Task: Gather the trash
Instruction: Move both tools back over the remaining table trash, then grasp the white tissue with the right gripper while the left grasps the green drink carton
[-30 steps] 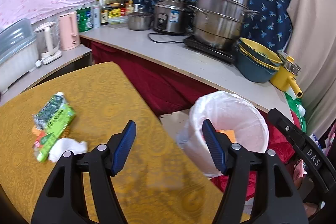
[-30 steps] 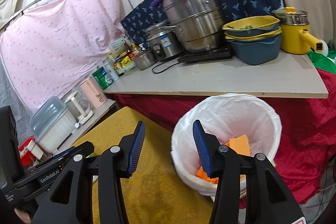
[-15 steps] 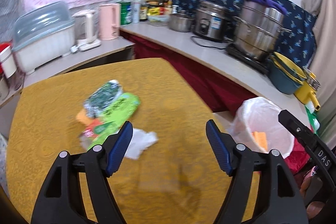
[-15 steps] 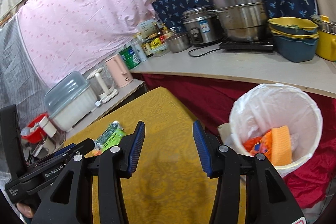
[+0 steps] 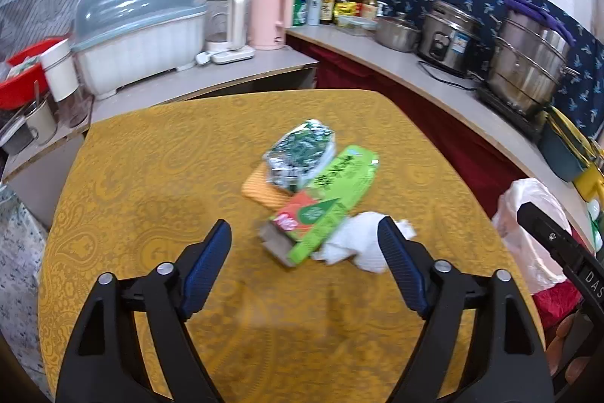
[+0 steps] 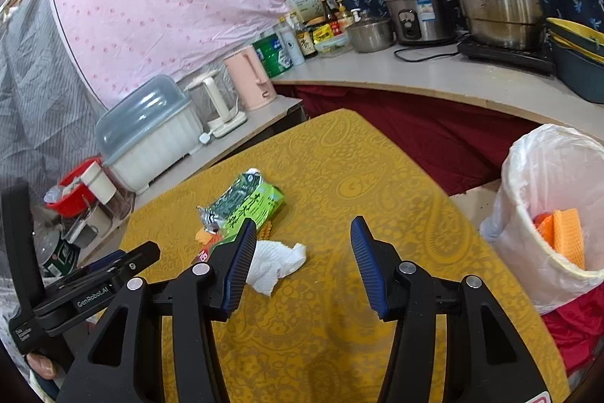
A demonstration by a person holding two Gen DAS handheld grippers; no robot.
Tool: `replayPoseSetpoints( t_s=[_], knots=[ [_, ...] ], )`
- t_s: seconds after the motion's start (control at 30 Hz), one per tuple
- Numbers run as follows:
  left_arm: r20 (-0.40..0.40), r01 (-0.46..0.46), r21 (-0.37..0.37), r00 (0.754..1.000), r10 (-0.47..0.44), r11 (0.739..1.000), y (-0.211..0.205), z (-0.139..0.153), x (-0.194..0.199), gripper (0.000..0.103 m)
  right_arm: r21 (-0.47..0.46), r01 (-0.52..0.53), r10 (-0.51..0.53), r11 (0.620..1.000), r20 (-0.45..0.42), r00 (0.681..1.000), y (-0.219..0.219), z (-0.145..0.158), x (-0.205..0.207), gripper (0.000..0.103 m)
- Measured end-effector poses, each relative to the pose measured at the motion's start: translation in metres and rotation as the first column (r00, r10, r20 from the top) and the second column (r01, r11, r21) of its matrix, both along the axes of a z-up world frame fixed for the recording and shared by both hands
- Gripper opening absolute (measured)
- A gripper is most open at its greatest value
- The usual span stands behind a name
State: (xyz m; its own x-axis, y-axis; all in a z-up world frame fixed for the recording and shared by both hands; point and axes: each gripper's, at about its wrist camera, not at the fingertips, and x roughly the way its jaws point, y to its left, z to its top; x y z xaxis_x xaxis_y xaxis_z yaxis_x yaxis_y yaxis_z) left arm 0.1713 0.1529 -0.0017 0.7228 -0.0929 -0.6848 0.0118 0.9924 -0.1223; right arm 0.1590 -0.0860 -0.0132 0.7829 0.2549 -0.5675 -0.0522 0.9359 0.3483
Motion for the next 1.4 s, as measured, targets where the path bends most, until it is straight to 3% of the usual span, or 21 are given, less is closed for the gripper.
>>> replayPoseSetpoints(
  t_s=[0.23,0.37,0.77,0.83,1.0,1.17,1.3,1.4],
  knots=[
    [-0.033,-0.023,-0.014,0.999,0.022,1.000,0.022,-0.020,0.013,0.079,-0.012,-0.037,0.036,0.999,-0.064,0.997,0.028,-0.027,0.024,0.051],
    [-0.058,-0.026,-0.027,0.998,0.024,0.999,0.029,-0.033,0.024,0.085,-0.028,-0.044,0.041,0.999,-0.097,0.994,0.043,-0.045,0.038,0.058],
    [-0.124,0.006,-0.067,0.992,-0.014,0.998,0.022,-0.067,0.067,0.085,-0.038,-0.064,0.056,0.997,-0.200,0.978,0.055,-0.095,0.077,0.057],
    [-0.130,0.015,-0.068,0.991,-0.023,0.998,0.018,-0.071,0.072,0.085,-0.034,-0.069,0.060,0.997,-0.204,0.977,0.057,-0.099,0.078,0.053],
    [-0.153,0.026,-0.077,0.987,-0.038,0.997,0.011,-0.082,0.084,0.083,-0.025,-0.079,0.072,0.997,-0.208,0.975,0.058,-0.103,0.079,0.026],
    [-0.169,0.046,-0.101,0.984,-0.063,0.994,0.005,-0.084,0.085,0.065,0.007,-0.086,0.086,0.996,-0.208,0.974,0.052,-0.103,0.076,0.011],
    [-0.170,0.063,-0.099,0.982,-0.079,0.993,-0.001,-0.080,0.078,0.052,0.017,-0.080,0.082,0.997,-0.195,0.977,0.044,-0.099,0.067,0.010],
    [-0.171,0.083,-0.100,0.980,-0.099,0.992,-0.006,-0.077,0.070,0.036,0.025,-0.064,0.068,0.998,-0.188,0.980,0.038,-0.093,0.063,0.010]
  ],
)
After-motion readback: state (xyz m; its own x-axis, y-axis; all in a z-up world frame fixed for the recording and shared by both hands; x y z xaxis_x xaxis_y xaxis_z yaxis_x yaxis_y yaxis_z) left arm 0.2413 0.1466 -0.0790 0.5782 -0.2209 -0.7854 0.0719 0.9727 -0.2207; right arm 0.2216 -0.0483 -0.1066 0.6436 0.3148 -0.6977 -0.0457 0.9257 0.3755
